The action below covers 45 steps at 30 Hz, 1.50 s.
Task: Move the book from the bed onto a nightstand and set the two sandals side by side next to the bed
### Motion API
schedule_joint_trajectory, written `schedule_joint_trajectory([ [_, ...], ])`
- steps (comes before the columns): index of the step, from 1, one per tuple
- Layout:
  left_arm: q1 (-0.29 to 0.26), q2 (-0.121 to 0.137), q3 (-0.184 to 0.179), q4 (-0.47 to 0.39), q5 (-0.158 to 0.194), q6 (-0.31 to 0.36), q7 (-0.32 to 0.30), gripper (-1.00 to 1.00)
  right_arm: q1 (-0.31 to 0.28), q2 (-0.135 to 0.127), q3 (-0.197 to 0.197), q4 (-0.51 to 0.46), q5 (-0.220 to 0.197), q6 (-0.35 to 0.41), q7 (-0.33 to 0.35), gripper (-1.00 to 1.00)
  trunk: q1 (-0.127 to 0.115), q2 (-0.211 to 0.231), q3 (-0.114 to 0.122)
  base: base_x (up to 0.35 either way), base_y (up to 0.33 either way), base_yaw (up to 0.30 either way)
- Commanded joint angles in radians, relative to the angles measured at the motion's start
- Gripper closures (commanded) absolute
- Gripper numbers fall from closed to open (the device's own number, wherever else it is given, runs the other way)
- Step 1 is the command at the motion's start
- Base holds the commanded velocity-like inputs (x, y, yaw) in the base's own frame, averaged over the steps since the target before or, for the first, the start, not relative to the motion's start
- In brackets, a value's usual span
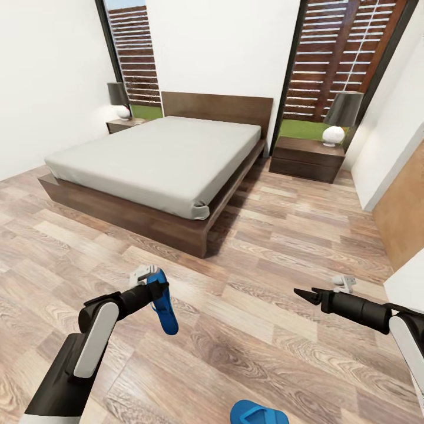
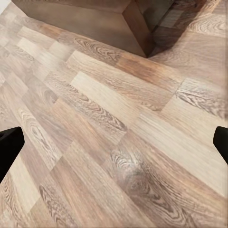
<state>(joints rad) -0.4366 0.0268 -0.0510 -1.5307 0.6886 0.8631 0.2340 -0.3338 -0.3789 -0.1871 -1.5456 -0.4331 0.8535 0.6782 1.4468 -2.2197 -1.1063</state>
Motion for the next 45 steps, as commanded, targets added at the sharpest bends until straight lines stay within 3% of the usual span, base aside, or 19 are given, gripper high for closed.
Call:
schedule_joint_trajectory([
  [1, -0.001, 0.001, -0.001, -0.001, 0.011, 0.002, 0.010, 1.00, -0.001, 0.000, -0.001, -0.001, -0.001, 0.006, 0.003, -1.00, 0.000, 0.000, -0.001, 0.000, -0.063, 0.016],
  [20, -0.001, 0.000, -0.003, 0.000, 0.011, 0.002, 0.016, 1.00, -0.001, -0.002, -0.002, -0.002, -0.001, 0.006, 0.003, -1.00, 0.000, 0.000, -0.001, 0.000, -0.017, 0.221],
  [29, -0.001, -0.001, -0.003, 0.000, 0.011, 0.002, 0.021, 1.00, -0.001, -0.001, -0.002, -0.002, -0.001, 0.006, 0.003, -1.00, 0.000, 0.000, -0.001, 0.000, -0.167, 0.268],
  [45, -0.001, 0.000, -0.003, -0.002, 0.011, 0.002, 0.010, 1.00, 0.002, 0.001, -0.032, 0.006, 0.000, -0.005, 0.003, -1.00, 0.000, 0.000, -0.001, 0.000, -0.220, 0.048],
])
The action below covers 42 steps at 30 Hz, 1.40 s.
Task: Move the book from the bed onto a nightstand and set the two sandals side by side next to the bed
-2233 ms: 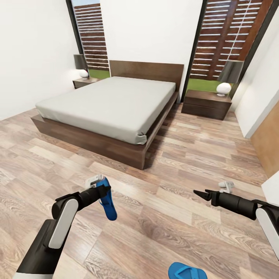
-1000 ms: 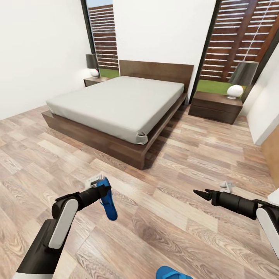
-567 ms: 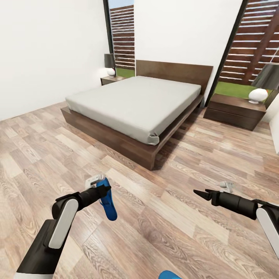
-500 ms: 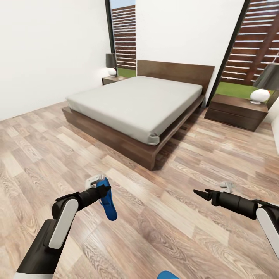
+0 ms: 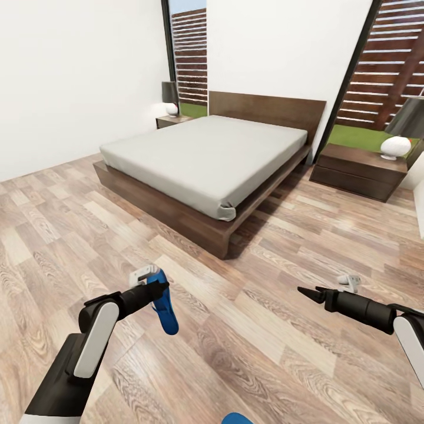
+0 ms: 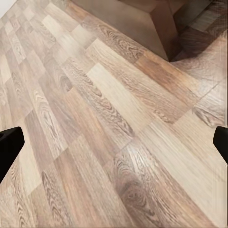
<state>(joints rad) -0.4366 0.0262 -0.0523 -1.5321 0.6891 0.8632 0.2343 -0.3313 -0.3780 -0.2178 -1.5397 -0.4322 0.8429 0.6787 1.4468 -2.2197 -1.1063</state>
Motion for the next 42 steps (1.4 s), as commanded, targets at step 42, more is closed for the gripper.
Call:
schedule_joint_trajectory([
  [42, 0.114, -0.001, 0.053, 0.059, 0.159, -0.008, 0.022, 1.00, -0.186, 0.019, 0.166, 0.435, 0.258, 0.170, -0.101, -1.00, 0.000, 0.000, 0.002, 0.000, -0.010, 0.037],
])
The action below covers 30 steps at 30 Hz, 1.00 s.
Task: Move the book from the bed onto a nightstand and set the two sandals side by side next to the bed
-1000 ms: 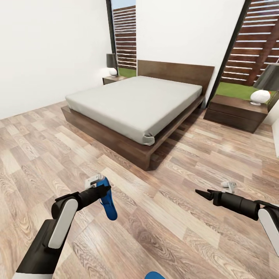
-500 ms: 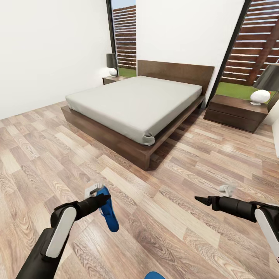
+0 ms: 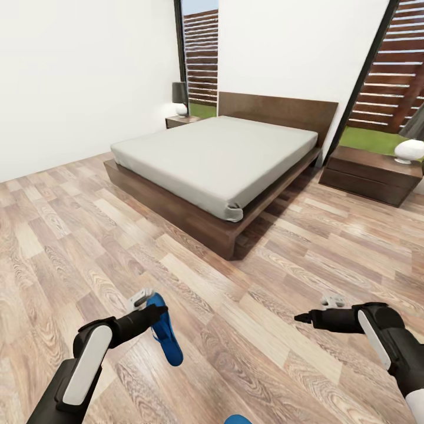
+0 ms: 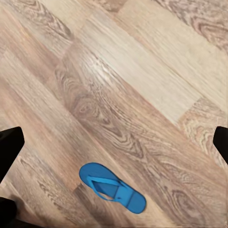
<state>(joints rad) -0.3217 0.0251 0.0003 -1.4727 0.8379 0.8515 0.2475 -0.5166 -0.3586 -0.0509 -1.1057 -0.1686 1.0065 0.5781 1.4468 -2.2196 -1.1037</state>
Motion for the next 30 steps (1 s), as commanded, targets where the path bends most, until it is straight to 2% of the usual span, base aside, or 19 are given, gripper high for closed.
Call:
schedule_joint_trajectory([
  [1, 0.000, 0.000, 0.000, -0.001, 0.011, 0.003, 0.007, 1.00, -0.015, 0.000, 0.014, 0.035, -0.001, 0.006, -0.006, -1.00, 0.000, 0.000, 0.000, 0.000, 0.000, 0.238],
  [4, 0.001, 0.000, 0.001, 0.000, 0.012, 0.003, 0.005, 1.00, -0.038, 0.001, 0.038, 0.094, 0.005, 0.005, -0.014, -1.00, 0.000, 0.000, 0.001, 0.000, 0.000, 0.248],
  [5, 0.002, 0.000, 0.001, 0.000, 0.013, 0.002, 0.003, 1.00, -0.057, 0.004, 0.062, 0.147, 0.011, 0.002, -0.020, -1.00, 0.000, 0.000, 0.001, 0.000, 0.000, 0.266],
  [12, 0.006, 0.000, 0.000, 0.001, 0.013, 0.000, 0.000, 1.00, -0.069, 0.007, 0.099, 0.191, 0.015, -0.001, -0.026, -1.00, 0.000, 0.000, 0.004, 0.000, 0.000, 0.270],
  [17, 0.010, -0.001, 0.000, 0.001, 0.013, -0.002, 0.000, 1.00, -0.070, 0.007, 0.109, 0.200, 0.015, -0.002, -0.027, -1.00, 0.000, 0.000, 0.005, -0.008, -0.001, 0.152],
  [30, 0.012, -0.001, 0.000, 0.002, 0.016, -0.003, -0.002, 1.00, -0.071, 0.007, 0.112, 0.204, 0.015, -0.003, -0.029, -1.00, 0.000, 0.000, 0.006, -0.167, -0.034, 0.019],
])
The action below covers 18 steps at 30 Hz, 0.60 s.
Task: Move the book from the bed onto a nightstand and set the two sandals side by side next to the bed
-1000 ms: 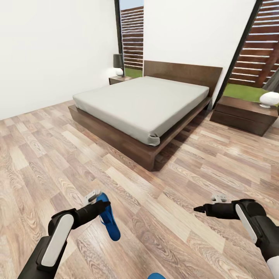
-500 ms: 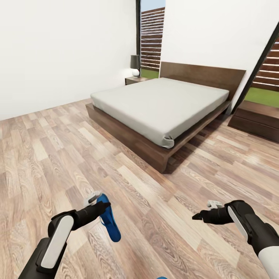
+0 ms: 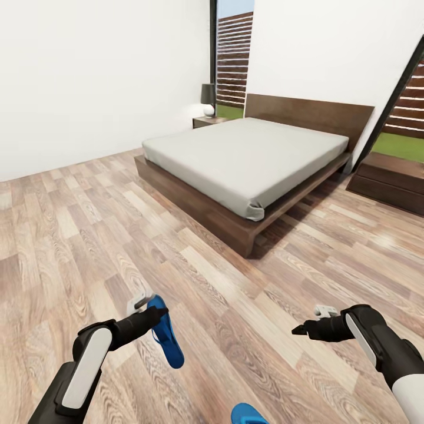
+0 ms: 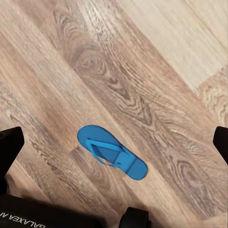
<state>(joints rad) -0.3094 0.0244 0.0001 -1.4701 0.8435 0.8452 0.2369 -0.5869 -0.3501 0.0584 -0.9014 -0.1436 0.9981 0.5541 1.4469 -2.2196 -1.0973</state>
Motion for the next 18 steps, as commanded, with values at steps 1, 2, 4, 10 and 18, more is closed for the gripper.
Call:
schedule_joint_trajectory([
  [1, -0.001, 0.000, 0.000, -0.001, 0.011, 0.003, 0.009, 1.00, -0.001, -0.001, 0.003, -0.001, -0.010, 0.005, -0.005, -1.00, 0.000, 0.000, -0.001, -0.059, -0.010, 0.004],
  [2, 0.000, 0.000, 0.000, -0.001, 0.011, 0.003, 0.009, 1.00, -0.001, -0.001, 0.003, -0.001, -0.010, 0.005, -0.006, -1.00, 0.000, 0.000, -0.001, -0.048, -0.008, 0.003],
  [4, 0.000, 0.000, 0.000, -0.002, 0.011, 0.003, 0.009, 1.00, -0.001, -0.001, 0.002, 0.000, -0.010, 0.005, -0.006, -1.00, 0.000, 0.000, -0.001, -0.034, -0.006, 0.002],
  [10, 0.000, 0.000, 0.000, -0.003, 0.012, 0.003, 0.009, 1.00, -0.002, -0.001, -0.002, 0.004, -0.011, 0.007, -0.003, -1.00, 0.000, 0.000, -0.003, -0.018, -0.003, 0.001],
  [18, 0.000, 0.000, 0.000, -0.004, 0.012, 0.004, 0.009, 1.00, -0.003, -0.001, 0.001, 0.009, -0.012, 0.016, -0.002, -1.00, 0.000, 0.000, -0.013, -0.005, -0.001, 0.000],
])
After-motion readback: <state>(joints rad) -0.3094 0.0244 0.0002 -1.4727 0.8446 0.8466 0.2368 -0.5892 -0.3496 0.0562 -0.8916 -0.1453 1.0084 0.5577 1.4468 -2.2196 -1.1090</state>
